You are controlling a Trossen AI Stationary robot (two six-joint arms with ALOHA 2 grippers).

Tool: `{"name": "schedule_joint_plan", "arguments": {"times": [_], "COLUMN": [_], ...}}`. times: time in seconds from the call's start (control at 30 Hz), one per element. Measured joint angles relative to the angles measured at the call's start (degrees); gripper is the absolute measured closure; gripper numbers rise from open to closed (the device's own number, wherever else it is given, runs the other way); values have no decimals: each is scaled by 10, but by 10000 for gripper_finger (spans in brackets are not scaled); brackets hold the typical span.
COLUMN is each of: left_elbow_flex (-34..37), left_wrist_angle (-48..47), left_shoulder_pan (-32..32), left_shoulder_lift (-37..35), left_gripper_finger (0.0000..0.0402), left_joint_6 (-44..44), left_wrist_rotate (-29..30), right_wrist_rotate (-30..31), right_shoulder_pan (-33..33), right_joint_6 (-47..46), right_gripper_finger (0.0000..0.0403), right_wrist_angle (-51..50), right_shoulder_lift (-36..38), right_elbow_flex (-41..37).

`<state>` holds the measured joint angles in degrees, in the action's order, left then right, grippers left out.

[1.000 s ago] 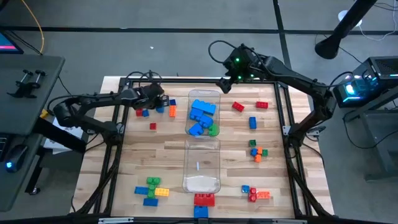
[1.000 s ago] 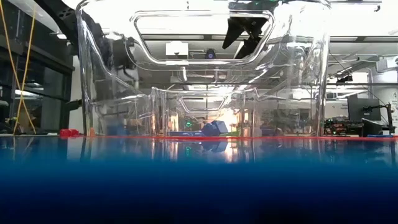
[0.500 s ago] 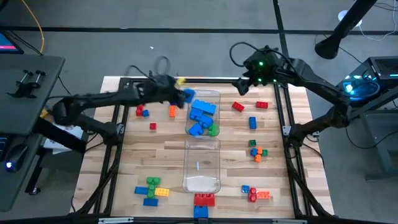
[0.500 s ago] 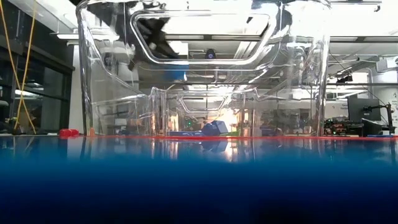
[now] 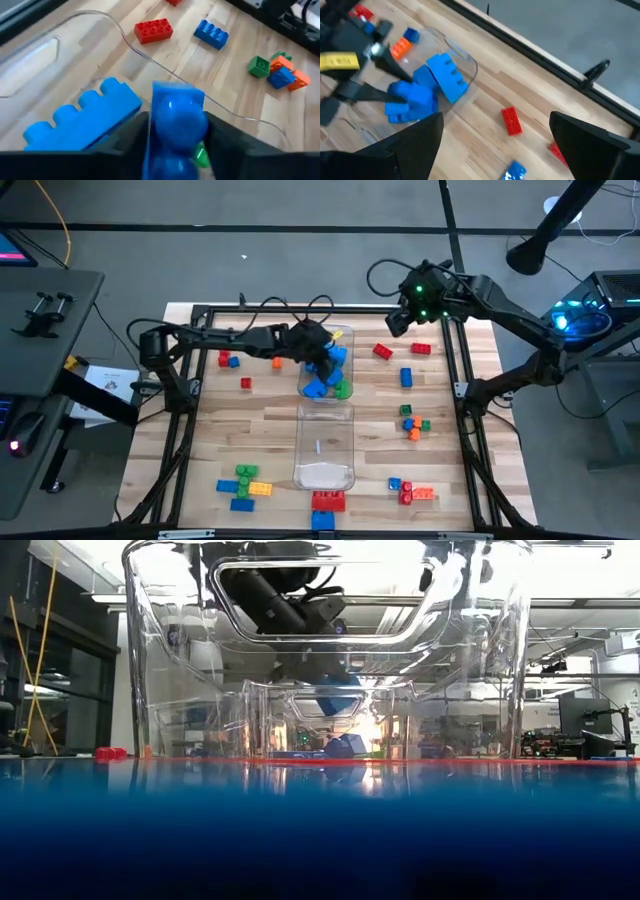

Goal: Sort blocks by size
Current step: Put the large blue game piece in the top transparent bin, then put the large red game piece in the top transparent bin

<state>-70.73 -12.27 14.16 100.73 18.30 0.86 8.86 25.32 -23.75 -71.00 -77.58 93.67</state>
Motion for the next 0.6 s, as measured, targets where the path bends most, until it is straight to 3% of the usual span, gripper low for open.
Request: {"name": "schedule_joint_plan", "arguments": {"times": [0.13,0.23,0.3,0.43,0.6], "left_elbow_flex": [-13,-20,-20,-2,88], "left_wrist_angle": [-14,-34,-57,-101,-64], "left_shoulder_pan": [13,28,40,55,73], "left_shoulder_lift": [-7,-22,-40,-104,-225], "left_gripper_finger": [146,113,104,103,104], "left_joint_6": [-13,-16,-19,-52,-31], "left_wrist_rotate": [-1,-20,-50,-65,-58], "right_wrist_rotate": [-4,-16,-51,-186,-255], "right_shoulder_pan": [0,0,0,-23,-153], "right_joint_6": [1,8,20,2,-93], "right_gripper_finger": [41,41,41,41,41], "right_wrist_angle": [-21,-22,-18,-18,-23], "right_shoulder_lift": [0,0,0,1,0], "right_elbow_flex": [0,0,-4,-56,-195]}}
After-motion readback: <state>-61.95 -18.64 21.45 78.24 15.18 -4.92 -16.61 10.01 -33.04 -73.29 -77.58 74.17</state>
